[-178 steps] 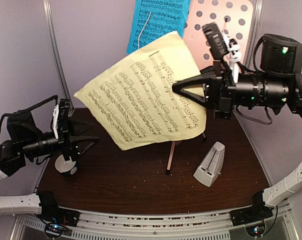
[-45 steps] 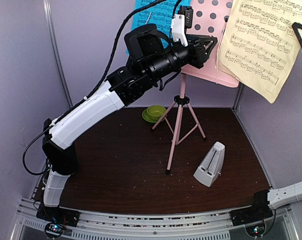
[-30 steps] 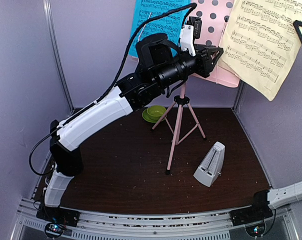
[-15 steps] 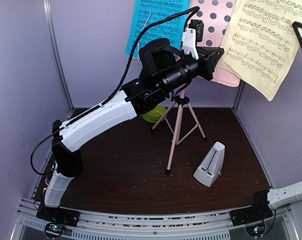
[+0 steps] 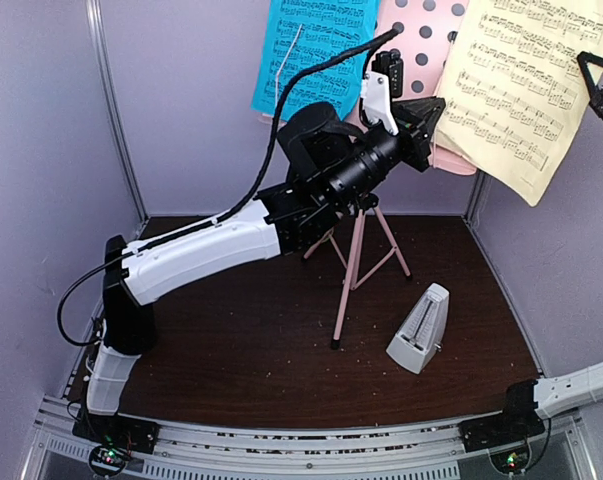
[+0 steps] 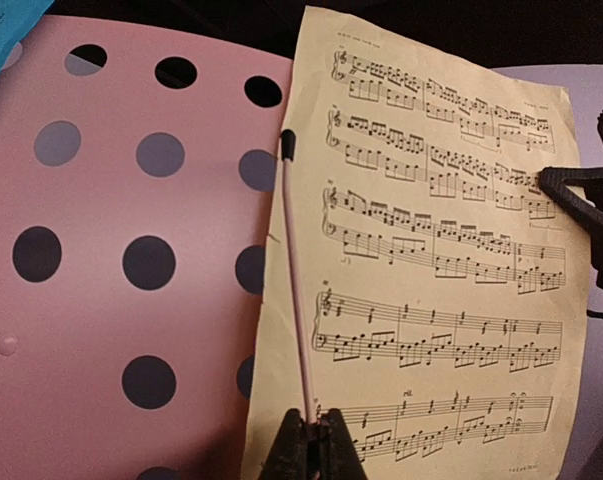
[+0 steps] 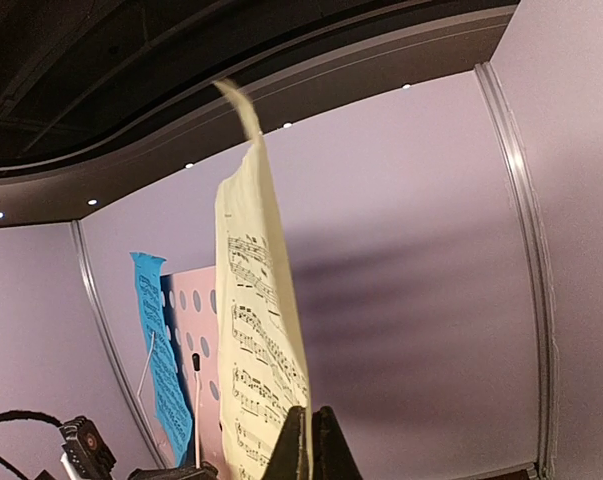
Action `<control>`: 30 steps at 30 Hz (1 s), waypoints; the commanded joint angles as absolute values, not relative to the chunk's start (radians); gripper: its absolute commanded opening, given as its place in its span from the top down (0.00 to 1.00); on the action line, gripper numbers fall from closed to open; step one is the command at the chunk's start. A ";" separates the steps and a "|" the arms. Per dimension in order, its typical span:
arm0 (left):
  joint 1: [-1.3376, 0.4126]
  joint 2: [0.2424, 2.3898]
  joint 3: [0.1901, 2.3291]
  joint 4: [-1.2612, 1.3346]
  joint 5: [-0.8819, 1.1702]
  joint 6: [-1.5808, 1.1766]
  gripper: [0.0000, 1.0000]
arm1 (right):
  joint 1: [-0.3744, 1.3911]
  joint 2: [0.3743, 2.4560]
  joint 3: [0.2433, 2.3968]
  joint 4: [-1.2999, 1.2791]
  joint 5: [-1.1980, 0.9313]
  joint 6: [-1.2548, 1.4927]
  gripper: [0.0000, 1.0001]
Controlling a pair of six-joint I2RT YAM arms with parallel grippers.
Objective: Set up the instrument practice props
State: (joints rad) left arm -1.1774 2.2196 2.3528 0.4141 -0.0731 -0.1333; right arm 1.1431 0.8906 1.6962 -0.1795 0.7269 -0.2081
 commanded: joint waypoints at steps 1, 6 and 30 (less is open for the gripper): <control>-1.181 2.162 2.336 0.565 -0.125 -0.098 1.00 | 1.141 0.863 1.660 -0.115 0.754 -0.225 1.00; -1.181 2.161 2.327 0.571 -0.087 -0.080 1.00 | 1.141 0.852 1.631 -0.089 0.740 -0.248 1.00; -1.181 2.146 2.269 0.581 0.061 -0.031 1.00 | 1.006 1.045 1.738 -0.027 0.391 -0.244 1.00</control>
State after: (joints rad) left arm -1.1740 2.1975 2.2700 0.5156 0.0051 -0.0578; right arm 1.0504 1.0351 1.6974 -0.0315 0.4934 -0.2974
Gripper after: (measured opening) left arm 0.033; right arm 0.009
